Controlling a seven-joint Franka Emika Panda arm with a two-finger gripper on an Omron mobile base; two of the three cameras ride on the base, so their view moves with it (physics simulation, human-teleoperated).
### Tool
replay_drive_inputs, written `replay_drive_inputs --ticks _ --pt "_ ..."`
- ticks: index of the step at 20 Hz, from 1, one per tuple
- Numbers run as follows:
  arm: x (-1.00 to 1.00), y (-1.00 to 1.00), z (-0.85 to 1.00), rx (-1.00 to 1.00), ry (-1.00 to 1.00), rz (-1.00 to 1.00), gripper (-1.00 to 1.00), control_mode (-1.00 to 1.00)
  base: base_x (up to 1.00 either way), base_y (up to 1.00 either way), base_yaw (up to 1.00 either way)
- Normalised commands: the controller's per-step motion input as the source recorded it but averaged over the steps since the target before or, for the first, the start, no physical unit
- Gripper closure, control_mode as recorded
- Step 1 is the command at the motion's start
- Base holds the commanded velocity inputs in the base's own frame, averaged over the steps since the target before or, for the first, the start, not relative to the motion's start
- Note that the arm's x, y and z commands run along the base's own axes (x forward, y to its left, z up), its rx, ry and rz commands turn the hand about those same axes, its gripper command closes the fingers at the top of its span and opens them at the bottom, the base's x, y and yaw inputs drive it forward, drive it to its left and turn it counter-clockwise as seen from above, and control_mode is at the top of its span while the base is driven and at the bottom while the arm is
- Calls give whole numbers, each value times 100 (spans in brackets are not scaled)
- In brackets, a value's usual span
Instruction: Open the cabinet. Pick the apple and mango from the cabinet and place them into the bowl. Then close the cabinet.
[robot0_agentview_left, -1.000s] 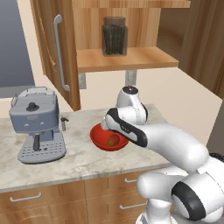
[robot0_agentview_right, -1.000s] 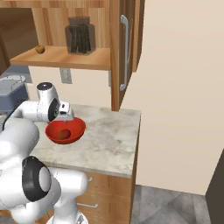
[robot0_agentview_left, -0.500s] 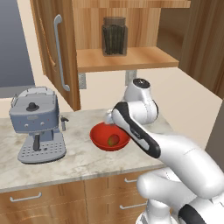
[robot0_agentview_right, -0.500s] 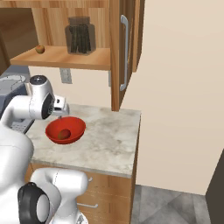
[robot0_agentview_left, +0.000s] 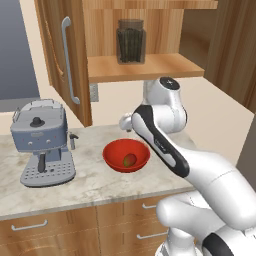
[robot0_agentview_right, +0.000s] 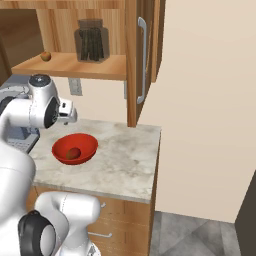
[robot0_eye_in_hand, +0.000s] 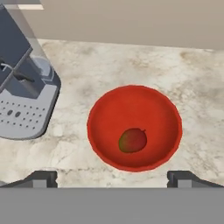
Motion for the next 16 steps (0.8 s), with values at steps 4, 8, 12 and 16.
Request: replay_drive_inputs --ticks 4,8,12,16 --pt "0 3 53 0 -3 0 -100 -100 0 0 0" --pt "8 6 43 0 -2 0 -100 -100 0 0 0" --pt "11 14 42 0 -3 0 -100 -100 0 0 0" --pt "7 11 44 0 -4 0 -100 -100 0 0 0"
